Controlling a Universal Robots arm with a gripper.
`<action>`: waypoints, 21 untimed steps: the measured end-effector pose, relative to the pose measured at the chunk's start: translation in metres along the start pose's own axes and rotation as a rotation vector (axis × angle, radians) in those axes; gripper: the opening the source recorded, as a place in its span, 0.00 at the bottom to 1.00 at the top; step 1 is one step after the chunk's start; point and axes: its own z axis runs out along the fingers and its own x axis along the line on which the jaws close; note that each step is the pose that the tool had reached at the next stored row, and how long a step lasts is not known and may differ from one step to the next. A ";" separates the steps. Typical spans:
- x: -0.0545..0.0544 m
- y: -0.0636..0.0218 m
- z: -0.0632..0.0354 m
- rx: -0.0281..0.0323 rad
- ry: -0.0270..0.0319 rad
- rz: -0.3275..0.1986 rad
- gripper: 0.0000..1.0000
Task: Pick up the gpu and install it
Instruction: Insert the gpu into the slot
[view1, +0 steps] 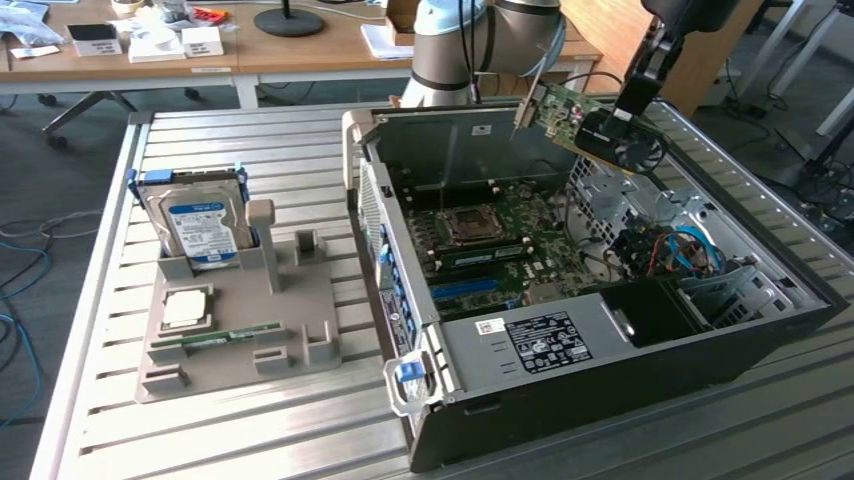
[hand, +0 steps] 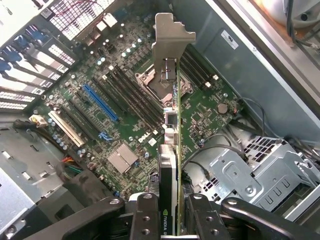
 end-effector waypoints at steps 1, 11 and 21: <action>0.000 0.0000 0.0000 -0.0001 0.0002 -0.003 0.27; 0.000 0.0000 0.0000 -0.0015 0.0048 -0.068 0.27; 0.000 0.0000 0.0001 -0.0035 0.0117 -0.164 0.27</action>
